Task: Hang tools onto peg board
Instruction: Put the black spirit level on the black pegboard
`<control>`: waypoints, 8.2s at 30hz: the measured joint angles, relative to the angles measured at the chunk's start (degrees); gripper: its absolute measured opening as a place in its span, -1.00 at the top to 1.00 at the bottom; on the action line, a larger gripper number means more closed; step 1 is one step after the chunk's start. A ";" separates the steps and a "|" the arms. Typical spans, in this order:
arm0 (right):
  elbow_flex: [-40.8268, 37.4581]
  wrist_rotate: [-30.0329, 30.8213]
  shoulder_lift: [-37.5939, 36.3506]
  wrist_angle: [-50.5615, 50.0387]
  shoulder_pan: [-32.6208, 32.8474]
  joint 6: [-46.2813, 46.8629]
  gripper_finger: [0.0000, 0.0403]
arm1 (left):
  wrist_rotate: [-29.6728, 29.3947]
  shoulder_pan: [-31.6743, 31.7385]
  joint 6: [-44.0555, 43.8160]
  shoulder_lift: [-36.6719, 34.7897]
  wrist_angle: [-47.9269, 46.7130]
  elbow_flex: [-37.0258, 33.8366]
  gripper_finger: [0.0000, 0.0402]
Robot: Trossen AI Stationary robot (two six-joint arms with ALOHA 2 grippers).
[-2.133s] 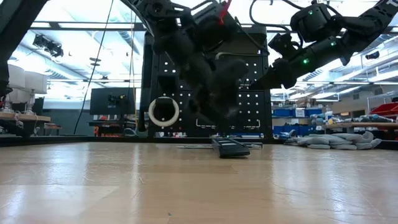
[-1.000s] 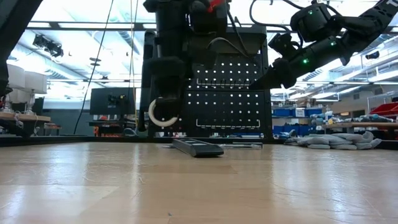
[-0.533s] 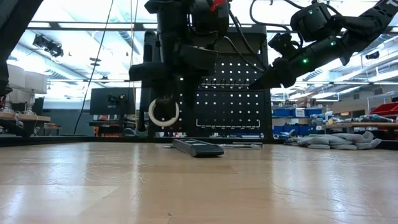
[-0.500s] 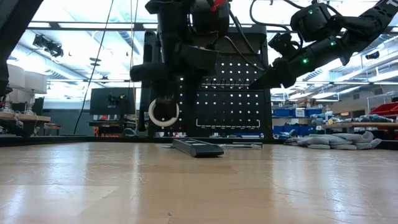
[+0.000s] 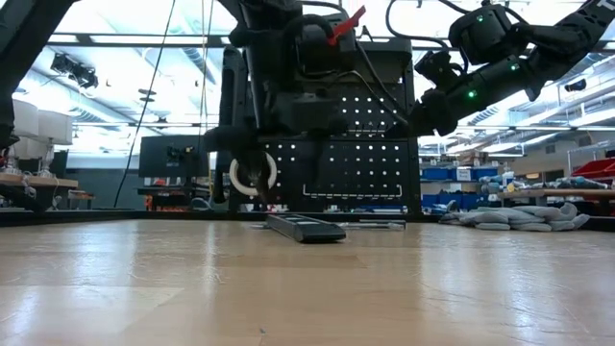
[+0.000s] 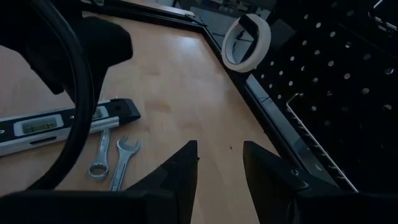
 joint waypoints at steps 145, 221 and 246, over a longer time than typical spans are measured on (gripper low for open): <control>0.04 0.44 -0.02 2.95 1.04 -0.52 0.31 | -3.14 -1.71 -21.58 6.30 -6.32 5.42 0.30; 0.00 3.13 -8.98 -8.15 -0.35 3.03 0.32 | -13.49 -12.35 -53.59 4.18 -14.38 -0.10 0.25; 0.02 8.97 -6.74 2.46 8.08 -19.34 0.33 | -16.14 13.84 -24.89 -20.26 12.02 -0.08 0.19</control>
